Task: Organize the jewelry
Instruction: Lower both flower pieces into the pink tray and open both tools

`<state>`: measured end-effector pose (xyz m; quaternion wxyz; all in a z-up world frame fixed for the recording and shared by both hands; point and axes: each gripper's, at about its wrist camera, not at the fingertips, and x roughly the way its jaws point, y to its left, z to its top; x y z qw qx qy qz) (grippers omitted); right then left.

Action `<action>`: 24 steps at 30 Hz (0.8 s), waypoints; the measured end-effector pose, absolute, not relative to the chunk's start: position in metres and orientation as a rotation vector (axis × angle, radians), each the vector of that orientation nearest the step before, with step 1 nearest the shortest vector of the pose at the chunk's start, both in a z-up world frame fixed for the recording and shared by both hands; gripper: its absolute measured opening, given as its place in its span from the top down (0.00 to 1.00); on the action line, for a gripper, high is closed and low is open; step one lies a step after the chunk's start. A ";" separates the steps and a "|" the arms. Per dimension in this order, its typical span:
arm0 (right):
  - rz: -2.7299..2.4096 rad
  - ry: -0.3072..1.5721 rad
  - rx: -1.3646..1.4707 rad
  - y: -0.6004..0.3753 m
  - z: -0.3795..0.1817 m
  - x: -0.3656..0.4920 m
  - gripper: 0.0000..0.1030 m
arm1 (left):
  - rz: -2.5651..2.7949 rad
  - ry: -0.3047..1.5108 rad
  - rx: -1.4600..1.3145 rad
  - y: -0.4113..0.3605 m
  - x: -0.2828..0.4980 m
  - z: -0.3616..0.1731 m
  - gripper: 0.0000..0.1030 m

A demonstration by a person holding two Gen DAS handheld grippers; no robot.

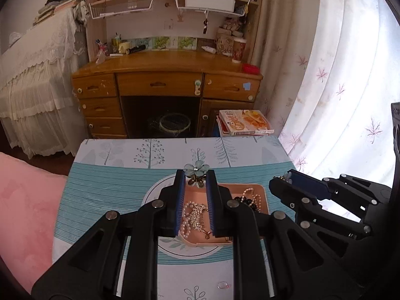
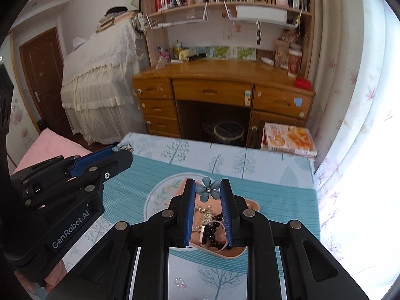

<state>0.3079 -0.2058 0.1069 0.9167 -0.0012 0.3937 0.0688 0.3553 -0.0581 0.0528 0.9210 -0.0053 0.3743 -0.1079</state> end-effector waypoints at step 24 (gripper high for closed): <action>0.140 1.056 0.009 -0.213 -0.068 0.378 0.80 | -0.237 0.995 0.067 -0.079 0.400 -0.084 0.85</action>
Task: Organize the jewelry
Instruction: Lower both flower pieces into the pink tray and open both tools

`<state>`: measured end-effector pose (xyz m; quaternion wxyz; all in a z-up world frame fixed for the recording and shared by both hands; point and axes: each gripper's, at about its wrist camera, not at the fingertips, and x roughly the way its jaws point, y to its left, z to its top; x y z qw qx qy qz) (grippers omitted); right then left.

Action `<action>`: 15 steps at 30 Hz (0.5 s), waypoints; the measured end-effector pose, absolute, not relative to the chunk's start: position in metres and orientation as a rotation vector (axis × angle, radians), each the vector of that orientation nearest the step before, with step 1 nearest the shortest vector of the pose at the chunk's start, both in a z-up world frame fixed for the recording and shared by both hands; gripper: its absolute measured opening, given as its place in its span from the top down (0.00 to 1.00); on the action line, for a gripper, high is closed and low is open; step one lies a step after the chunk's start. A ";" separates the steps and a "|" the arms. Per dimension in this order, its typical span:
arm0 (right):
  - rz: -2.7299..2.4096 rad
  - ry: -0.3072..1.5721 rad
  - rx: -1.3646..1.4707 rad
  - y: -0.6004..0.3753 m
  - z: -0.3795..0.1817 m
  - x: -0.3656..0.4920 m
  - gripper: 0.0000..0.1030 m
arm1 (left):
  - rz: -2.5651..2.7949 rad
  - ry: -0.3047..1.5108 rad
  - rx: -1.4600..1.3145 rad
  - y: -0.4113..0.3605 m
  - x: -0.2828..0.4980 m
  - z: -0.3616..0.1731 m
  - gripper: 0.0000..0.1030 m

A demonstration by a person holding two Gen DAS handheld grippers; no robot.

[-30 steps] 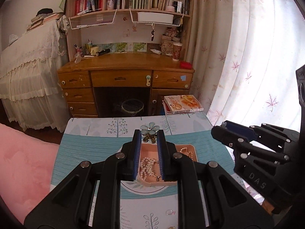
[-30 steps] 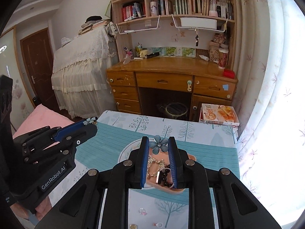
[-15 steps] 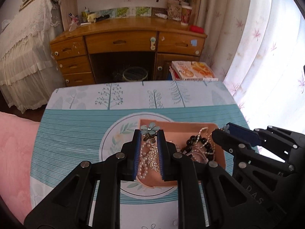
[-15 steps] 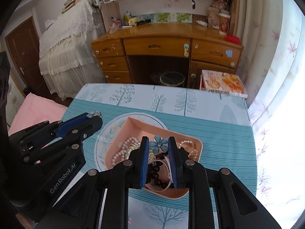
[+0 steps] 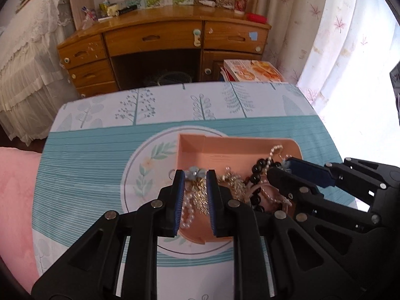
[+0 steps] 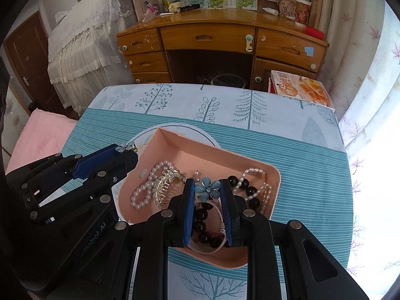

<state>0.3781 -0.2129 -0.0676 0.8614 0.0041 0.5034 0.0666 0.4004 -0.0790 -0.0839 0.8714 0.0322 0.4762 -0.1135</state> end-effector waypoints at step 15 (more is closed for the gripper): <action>0.115 1.039 -0.001 -0.217 -0.058 0.348 0.75 | -0.247 0.963 0.046 -0.065 0.363 -0.064 0.59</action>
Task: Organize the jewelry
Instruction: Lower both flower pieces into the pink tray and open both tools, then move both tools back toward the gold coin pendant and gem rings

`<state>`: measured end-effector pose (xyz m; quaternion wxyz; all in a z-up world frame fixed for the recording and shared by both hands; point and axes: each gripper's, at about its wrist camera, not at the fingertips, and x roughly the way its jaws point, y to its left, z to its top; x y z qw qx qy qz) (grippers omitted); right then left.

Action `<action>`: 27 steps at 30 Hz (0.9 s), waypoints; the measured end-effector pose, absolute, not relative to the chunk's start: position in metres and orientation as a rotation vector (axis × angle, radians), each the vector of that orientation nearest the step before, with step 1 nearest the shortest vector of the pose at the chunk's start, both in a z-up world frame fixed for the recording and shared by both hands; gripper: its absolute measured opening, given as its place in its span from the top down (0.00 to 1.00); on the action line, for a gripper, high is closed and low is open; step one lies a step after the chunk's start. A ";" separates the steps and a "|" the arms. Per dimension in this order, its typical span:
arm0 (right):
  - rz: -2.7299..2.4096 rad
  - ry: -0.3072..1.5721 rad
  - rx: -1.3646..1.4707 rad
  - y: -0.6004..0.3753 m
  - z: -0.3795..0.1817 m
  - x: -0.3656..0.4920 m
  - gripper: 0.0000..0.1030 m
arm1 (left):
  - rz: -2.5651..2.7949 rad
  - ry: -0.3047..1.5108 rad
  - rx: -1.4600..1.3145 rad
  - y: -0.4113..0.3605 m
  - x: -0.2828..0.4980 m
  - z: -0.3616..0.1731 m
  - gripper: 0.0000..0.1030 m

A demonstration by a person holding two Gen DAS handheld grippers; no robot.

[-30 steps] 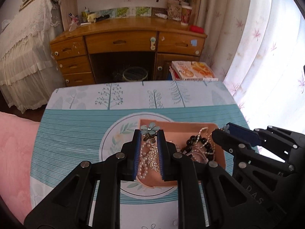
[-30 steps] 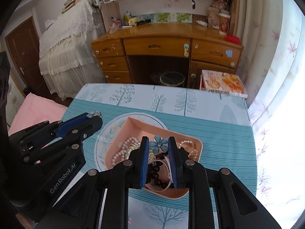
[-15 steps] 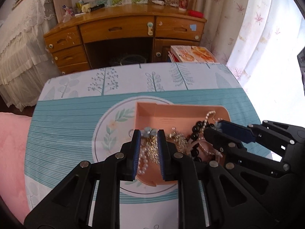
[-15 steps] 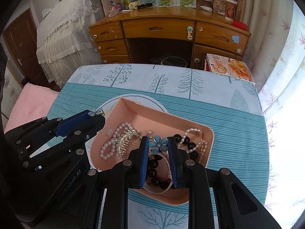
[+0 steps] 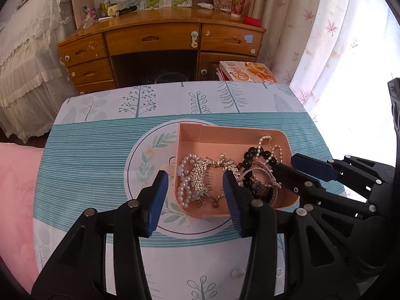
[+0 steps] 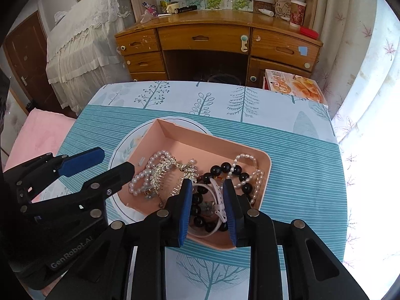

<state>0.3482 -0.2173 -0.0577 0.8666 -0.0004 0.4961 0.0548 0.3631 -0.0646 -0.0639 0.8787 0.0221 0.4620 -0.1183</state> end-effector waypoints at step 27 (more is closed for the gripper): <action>0.181 0.845 0.005 -0.193 0.037 0.178 0.75 | -0.146 0.829 -0.051 -0.010 0.218 0.009 0.59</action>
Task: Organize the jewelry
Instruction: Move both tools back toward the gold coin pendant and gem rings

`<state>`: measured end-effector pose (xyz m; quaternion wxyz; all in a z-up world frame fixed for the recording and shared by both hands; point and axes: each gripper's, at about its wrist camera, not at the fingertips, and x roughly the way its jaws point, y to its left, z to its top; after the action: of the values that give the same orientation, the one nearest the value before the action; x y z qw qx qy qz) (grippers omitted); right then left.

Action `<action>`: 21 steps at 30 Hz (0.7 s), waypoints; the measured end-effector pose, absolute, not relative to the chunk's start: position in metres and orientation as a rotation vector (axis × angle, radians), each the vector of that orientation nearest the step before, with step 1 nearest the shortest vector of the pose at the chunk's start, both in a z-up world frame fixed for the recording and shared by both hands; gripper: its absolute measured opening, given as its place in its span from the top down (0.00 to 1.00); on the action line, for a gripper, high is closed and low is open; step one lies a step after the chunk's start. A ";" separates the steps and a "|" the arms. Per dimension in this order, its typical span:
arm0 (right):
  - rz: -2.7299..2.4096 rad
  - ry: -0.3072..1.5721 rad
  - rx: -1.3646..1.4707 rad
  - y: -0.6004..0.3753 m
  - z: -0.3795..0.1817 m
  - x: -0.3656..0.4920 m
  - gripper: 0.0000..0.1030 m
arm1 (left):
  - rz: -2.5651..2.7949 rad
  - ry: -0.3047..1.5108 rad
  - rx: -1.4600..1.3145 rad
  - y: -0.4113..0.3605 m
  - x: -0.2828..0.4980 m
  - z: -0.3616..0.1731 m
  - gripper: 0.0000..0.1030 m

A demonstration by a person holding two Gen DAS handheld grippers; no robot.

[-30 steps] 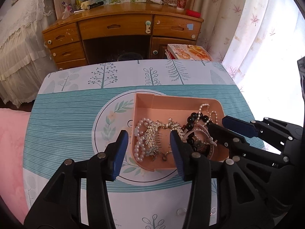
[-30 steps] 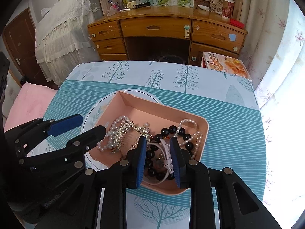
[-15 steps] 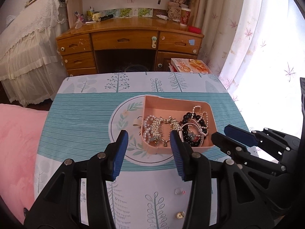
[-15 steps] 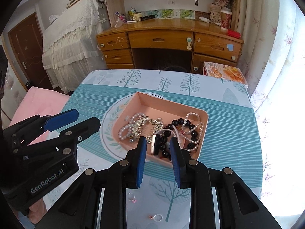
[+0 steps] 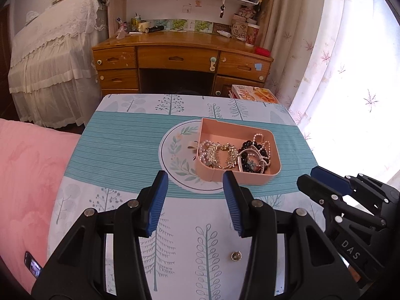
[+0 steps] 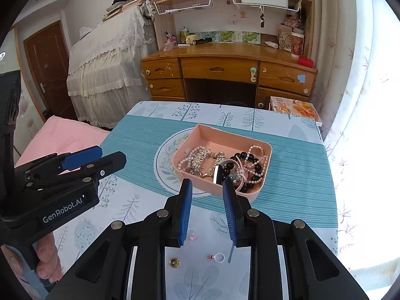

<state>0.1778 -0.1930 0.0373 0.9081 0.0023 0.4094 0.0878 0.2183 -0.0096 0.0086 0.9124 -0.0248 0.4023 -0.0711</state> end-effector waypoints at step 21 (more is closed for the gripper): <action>0.186 0.869 0.073 -0.219 -0.011 0.118 0.67 | -0.171 0.880 -0.004 -0.021 0.169 -0.065 0.54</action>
<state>0.1177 -0.2191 -0.0109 0.9023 0.0353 0.4201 0.0899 0.1685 -0.0206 -0.0649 0.9011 -0.0018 0.4256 -0.0825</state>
